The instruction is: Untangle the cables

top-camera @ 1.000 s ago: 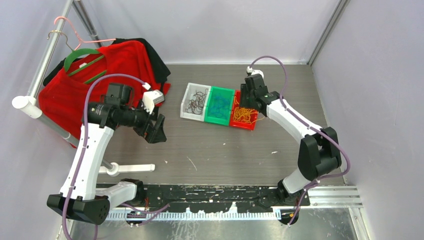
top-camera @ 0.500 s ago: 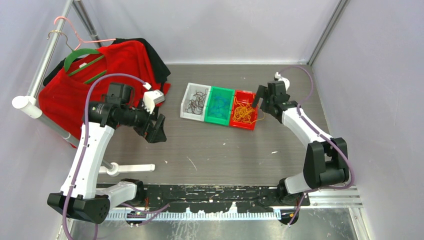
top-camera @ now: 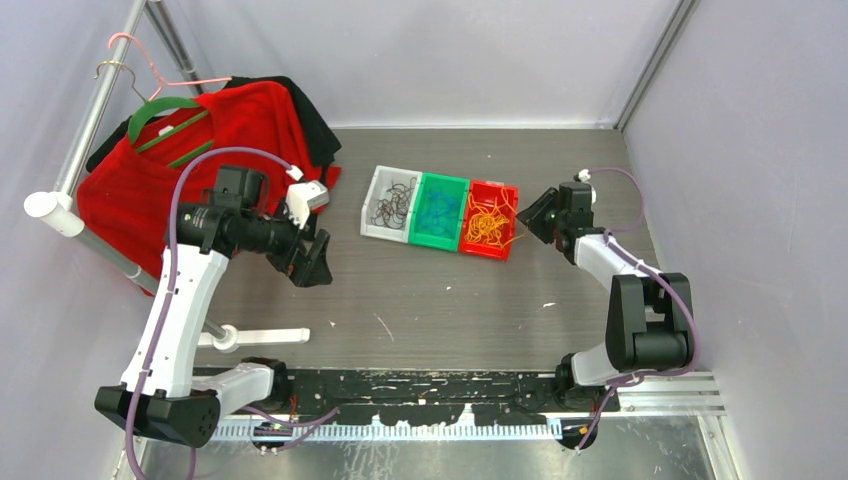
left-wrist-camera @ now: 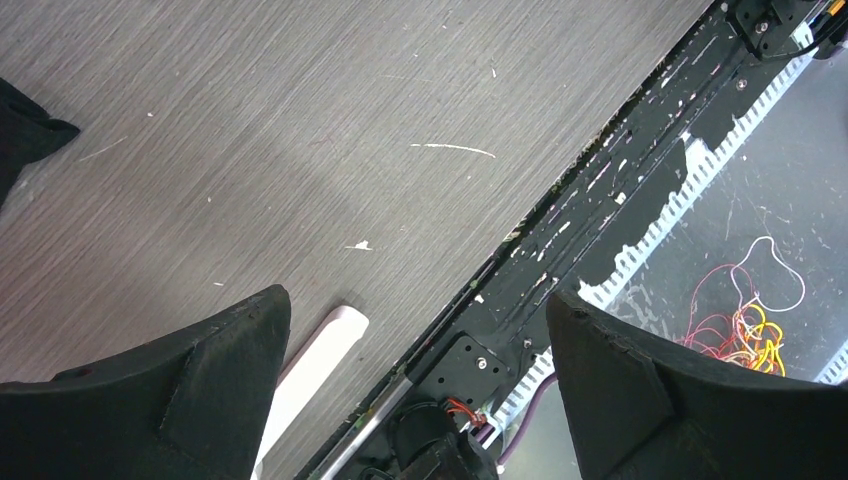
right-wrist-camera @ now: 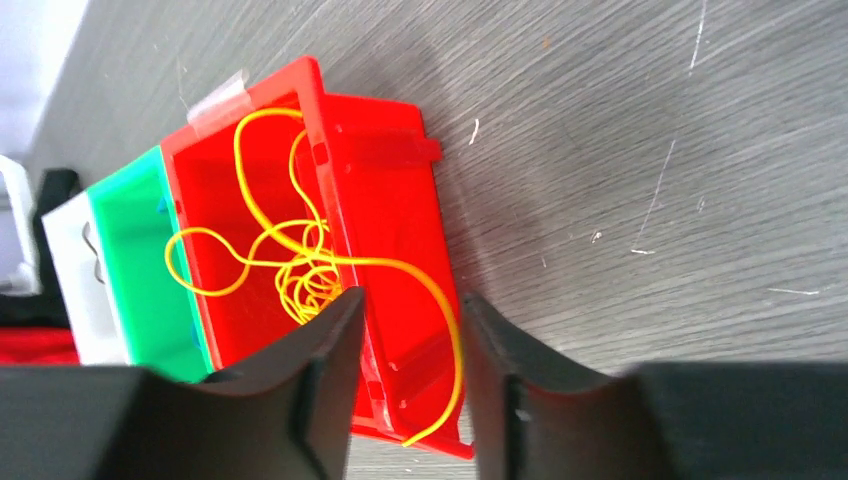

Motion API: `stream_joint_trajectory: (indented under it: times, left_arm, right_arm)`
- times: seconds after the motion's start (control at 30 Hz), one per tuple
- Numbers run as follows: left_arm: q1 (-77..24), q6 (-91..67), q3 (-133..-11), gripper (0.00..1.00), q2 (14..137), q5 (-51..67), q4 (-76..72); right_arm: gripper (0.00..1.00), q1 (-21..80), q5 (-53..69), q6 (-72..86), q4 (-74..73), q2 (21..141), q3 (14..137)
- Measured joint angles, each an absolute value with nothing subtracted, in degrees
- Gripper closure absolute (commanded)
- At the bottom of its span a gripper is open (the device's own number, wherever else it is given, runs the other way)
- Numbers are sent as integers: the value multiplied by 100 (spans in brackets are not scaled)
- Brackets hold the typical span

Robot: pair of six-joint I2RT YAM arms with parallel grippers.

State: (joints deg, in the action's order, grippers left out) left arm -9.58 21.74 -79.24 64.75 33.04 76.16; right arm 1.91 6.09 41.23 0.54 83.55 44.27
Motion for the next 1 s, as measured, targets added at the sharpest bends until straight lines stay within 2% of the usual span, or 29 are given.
stream_joint_trajectory:
  times: [0.13, 0.43, 0.57, 0.67, 1.0]
  left_arm:
    - [-934, 2193, -7924, 2, 6475, 3304, 7623]
    - [-923, 2215, -7926, 2, 6475, 3304, 7666]
    - [-917, 2287, -7926, 2, 6475, 3304, 7693]
    - [-895, 2298, -7926, 2, 6475, 3304, 7703]
    - [-867, 2305, -7926, 2, 6475, 3304, 7703]
  right_arm:
    - [69, 99, 707, 4379, 320, 8361, 4311]
    - [90, 102, 825, 4547, 576, 8300, 4259]
    - [96, 102, 969, 4609, 709, 8261, 4259]
    - [99, 139, 1072, 4622, 729, 8263, 4276]
    - [99, 832, 867, 4241, 528, 8630, 4814]
